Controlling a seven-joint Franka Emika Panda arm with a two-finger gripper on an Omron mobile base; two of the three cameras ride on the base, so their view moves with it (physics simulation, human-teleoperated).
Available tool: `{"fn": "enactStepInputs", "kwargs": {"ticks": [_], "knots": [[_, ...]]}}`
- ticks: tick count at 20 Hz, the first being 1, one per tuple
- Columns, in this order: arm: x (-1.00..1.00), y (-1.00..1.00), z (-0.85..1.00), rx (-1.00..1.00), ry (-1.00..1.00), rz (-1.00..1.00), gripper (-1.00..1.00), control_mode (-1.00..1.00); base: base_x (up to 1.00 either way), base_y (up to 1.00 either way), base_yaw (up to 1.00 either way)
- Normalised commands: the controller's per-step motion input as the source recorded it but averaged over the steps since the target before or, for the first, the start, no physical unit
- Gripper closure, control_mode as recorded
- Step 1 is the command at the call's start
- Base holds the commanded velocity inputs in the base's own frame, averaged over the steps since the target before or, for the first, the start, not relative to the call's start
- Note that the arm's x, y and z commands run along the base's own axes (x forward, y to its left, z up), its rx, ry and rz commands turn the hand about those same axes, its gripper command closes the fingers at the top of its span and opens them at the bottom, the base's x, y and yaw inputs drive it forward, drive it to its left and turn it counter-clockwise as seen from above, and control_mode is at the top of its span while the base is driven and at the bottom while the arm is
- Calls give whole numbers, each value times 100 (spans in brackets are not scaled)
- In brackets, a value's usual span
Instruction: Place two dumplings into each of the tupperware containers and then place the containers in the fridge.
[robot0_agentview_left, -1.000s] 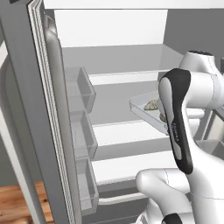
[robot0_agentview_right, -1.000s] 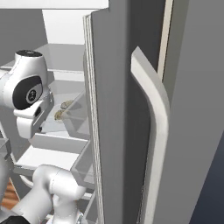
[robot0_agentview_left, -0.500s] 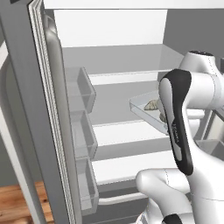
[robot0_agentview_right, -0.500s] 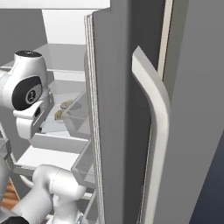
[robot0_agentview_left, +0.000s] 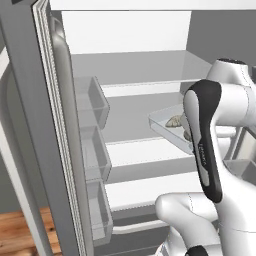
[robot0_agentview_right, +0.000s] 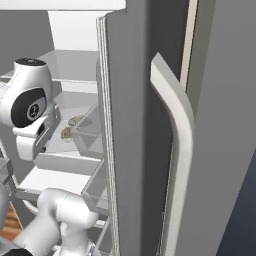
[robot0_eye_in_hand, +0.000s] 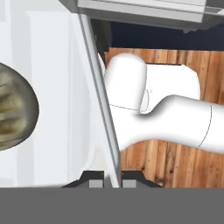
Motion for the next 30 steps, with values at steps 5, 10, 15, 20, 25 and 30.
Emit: {"fn": "enactStepInputs", "kwargs": {"ticks": [5, 10, 15, 20, 25, 30], "knots": [[-63, 0, 22, 0, -6, -7, 100, -100, 0, 0, 0], [-23, 0, 46, 1, -10, -2, 100, -100, 0, 0, 0], [-2, 0, 42, 2, -16, 0, 100, -100, 0, 0, 0], [18, 0, 9, 5, -20, 0, 100, -100, 0, 0, 0], [82, 0, 0, 13, -15, 0, 100, -100, 0, 0, 0], [82, -1, 7, 14, -15, 0, 100, -100, 0, 0, 0]]}}
